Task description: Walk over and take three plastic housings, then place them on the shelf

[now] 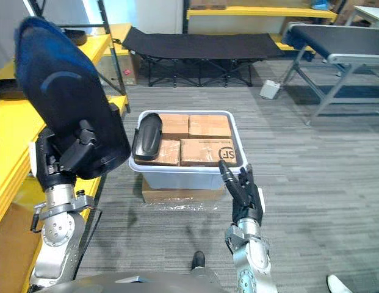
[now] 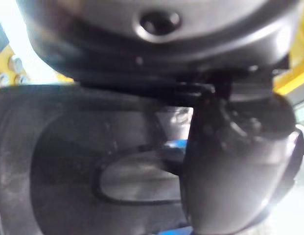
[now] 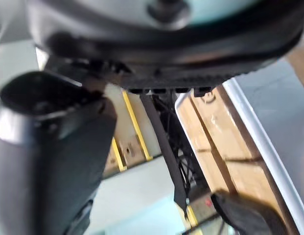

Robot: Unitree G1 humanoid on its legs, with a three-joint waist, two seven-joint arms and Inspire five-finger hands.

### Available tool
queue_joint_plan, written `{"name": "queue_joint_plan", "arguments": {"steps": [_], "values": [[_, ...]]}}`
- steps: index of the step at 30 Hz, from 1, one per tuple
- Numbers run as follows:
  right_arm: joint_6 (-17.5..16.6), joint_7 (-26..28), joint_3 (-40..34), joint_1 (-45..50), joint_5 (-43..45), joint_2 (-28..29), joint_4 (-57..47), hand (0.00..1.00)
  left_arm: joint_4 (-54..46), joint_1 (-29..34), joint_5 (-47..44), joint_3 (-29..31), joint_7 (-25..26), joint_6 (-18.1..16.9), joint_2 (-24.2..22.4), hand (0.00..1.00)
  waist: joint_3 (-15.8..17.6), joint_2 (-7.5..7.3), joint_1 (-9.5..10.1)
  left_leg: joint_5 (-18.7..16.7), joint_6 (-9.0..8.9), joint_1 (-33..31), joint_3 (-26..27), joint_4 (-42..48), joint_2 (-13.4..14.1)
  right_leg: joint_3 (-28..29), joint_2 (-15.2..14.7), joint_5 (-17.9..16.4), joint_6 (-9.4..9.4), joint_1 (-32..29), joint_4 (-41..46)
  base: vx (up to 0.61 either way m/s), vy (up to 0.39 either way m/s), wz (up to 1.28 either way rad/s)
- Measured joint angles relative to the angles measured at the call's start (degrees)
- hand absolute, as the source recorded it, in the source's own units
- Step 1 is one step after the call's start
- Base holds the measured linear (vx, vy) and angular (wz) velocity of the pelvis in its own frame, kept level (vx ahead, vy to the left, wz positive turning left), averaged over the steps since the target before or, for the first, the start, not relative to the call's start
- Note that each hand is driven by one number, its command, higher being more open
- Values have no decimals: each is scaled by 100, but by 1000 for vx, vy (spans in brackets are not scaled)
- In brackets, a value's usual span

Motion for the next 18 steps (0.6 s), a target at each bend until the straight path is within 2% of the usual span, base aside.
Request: {"name": "queue_joint_plan", "arguments": {"steps": [2,5,10,13,14,16,18], "values": [[15,92,221,-221,-142,-141,132,100,-175,119,3,193,45,0,-89,0,5,3,88,45,-1,-93,-186,0,-4,-171,-15,-27,0,19,0,-9,-6,52],[89,256,610,-603,-435,-288,488,100,-330,350,10,650,145,-1,-296,0,38,37,358,104,-26,-176,-582,-18,-21,-563,-38,-67,-1,209,2,21,14,68],[119,283,984,-1262,-890,-349,1022,100,-498,685,-1,1556,219,-15,-633,0,145,-53,878,260,-26,-304,-1222,-40,-135,-1195,-127,-111,45,491,30,22,34,62],[119,275,1118,-1568,-905,-369,1148,100,-498,943,-5,1743,200,-90,-745,0,154,-108,1046,263,-13,-303,-1357,-39,-201,-1346,-182,-170,84,607,30,-9,50,39],[119,281,1213,-1741,-991,-366,1148,100,-498,1129,-13,1855,161,-99,-796,0,154,-119,1135,230,41,-305,-1386,-22,-210,-1372,-187,-197,79,639,31,-12,42,15],[119,298,1283,-1883,-1103,-365,1148,100,-498,1289,-31,1913,63,-103,-833,0,172,-115,1165,205,68,-330,-1428,42,-214,-1411,-186,-232,70,705,31,-29,26,21],[123,323,1283,-1910,-1103,-372,1146,100,-498,1337,-30,1903,-195,-120,-835,0,191,-96,1167,119,202,-506,-1406,302,-214,-1682,-204,-343,85,826,32,-47,21,57]]}}
